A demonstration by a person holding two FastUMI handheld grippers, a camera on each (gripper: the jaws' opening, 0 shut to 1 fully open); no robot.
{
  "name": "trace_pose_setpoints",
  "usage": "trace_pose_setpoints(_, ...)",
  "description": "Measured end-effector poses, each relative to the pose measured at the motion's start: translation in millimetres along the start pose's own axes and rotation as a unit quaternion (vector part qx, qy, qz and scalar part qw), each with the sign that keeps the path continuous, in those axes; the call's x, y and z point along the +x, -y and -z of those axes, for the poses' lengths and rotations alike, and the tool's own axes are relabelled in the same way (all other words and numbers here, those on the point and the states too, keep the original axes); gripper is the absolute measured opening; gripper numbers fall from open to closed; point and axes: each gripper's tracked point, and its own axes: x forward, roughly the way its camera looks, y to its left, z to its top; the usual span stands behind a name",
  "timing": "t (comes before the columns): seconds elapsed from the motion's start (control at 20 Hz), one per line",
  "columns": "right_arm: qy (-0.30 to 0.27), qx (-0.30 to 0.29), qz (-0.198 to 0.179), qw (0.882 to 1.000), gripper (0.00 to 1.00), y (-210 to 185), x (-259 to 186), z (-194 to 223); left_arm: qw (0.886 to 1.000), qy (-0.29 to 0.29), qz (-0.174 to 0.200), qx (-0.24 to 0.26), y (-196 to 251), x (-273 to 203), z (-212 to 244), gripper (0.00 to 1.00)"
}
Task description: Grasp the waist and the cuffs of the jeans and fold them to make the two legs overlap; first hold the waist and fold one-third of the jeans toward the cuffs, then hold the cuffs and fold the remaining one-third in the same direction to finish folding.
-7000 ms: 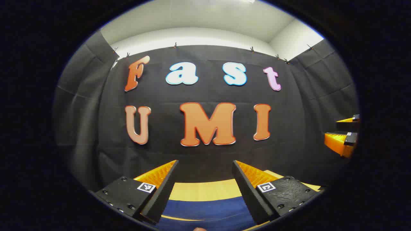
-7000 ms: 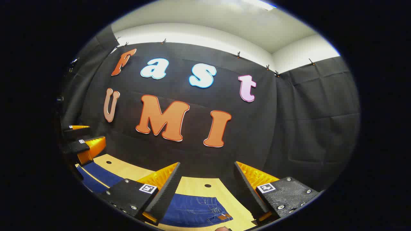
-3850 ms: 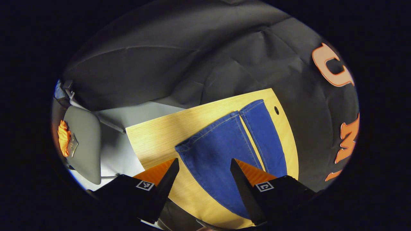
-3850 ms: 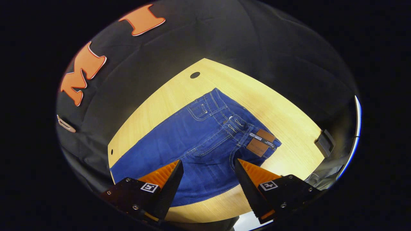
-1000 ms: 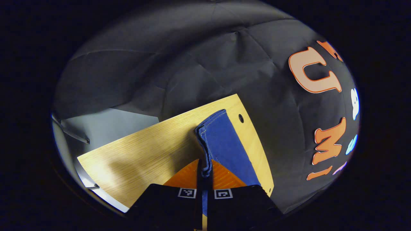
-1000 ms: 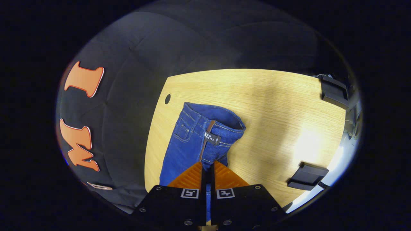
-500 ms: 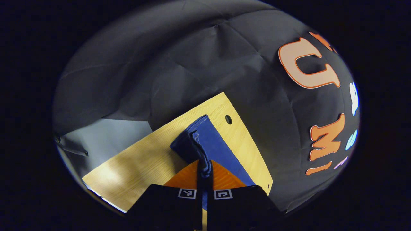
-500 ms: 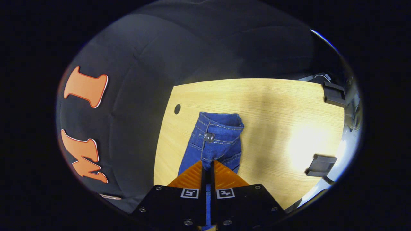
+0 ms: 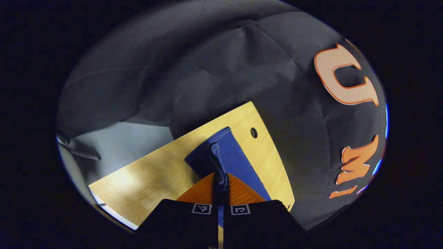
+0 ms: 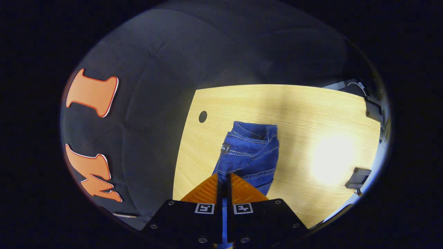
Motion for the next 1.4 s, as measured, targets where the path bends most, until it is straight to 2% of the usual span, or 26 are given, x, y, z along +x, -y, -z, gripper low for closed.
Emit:
trace_pose_setpoints(0.1, -0.008, -0.003, 0.003, 1.0, 0.06, -6, 19, -5, 0.998, -0.013, -0.056, -0.01, -11, 2, 1, 0.06)
trace_pose_setpoints(0.4, -0.049, -0.024, 0.016, 0.998, 0.06, -31, 76, -4, 0.986, -0.046, -0.16, -0.016, -3, 54, -1, 0.06)
trace_pose_setpoints(0.5, -0.062, -0.027, 0.026, 0.997, 0.06, -39, 97, -1, 0.986, -0.056, -0.153, -0.026, 11, 80, -10, 0.06)
trace_pose_setpoints(0.55, -0.067, -0.029, 0.03, 0.997, 0.06, -40, 106, 0, 0.985, -0.064, -0.16, -0.017, 13, 90, -11, 0.06)
trace_pose_setpoints(0.7, -0.079, -0.018, 0.037, 0.996, 0.06, -41, 131, -1, 0.985, -0.084, -0.15, 0.021, 30, 125, -11, 0.06)
trace_pose_setpoints(0.9, -0.09, -0.004, 0.037, 0.995, 0.06, -46, 139, -6, 0.992, -0.082, -0.086, 0.038, 66, 165, -18, 0.08)
trace_pose_setpoints(1.0, -0.093, 0.012, 0.036, 0.995, 0.06, -50, 146, -10, 0.994, -0.078, -0.078, 0.02, 71, 172, -30, 0.09)
trace_pose_setpoints(1.05, -0.095, 0.024, 0.036, 0.995, 0.06, -50, 149, -13, 0.994, -0.064, -0.091, -0.005, 65, 175, -39, 0.09)
trace_pose_setpoints(1.15, -0.096, 0.045, 0.039, 0.994, 0.06, -48, 162, -21, 0.991, -0.055, -0.085, -0.086, 58, 187, -44, 0.1)
trace_pose_setpoints(1.25, -0.101, 0.058, 0.045, 0.992, 0.06, -47, 174, -19, 0.989, -0.058, -0.074, -0.114, 56, 204, -42, 0.1)
trace_pose_setpoints(1.35, -0.101, 0.067, 0.049, 0.991, 0.06, -50, 177, -17, 0.991, -0.059, -0.055, -0.105, 66, 207, -41, 0.16)
trace_pose_setpoints(1.4, -0.101, 0.072, 0.045, 0.991, 0.06, -54, 179, -16, 0.994, -0.053, -0.038, -0.089, 77, 204, -46, 0.37)
